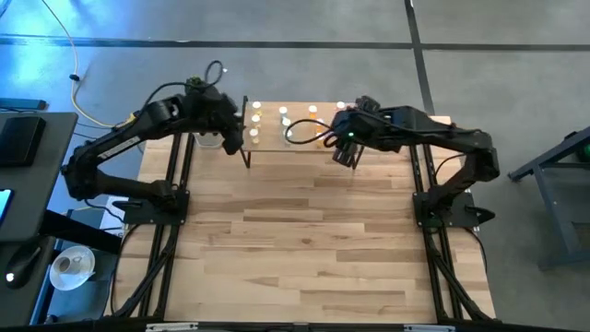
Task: Pick and place medicine bottles onto shelf by color
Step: Return to Home Position
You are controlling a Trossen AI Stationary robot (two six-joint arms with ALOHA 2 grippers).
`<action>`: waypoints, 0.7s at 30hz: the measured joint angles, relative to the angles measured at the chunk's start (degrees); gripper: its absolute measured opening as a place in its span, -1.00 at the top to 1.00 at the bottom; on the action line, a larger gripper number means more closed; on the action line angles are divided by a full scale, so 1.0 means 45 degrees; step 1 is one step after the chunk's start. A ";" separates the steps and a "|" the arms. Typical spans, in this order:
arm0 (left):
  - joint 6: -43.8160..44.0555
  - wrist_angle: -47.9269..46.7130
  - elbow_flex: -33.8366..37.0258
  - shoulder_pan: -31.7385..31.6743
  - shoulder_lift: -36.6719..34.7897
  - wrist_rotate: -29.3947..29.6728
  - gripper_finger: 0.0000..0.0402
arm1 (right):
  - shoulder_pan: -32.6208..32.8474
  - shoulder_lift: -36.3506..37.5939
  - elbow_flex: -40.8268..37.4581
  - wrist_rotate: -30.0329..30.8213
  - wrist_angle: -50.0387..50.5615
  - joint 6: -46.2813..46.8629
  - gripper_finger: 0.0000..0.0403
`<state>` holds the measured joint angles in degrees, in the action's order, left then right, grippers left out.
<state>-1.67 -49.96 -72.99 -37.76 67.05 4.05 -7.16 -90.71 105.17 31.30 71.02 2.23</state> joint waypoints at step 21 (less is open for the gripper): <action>0.2044 0.6070 0.7612 0.2923 -0.5782 0.0212 0.31 | 0.1540 0.8792 -1.1502 -0.0057 -0.6034 0.2784 -0.11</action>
<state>7.53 -22.65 -38.74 -24.60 41.03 5.01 -0.23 -51.14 53.41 31.05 43.87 14.76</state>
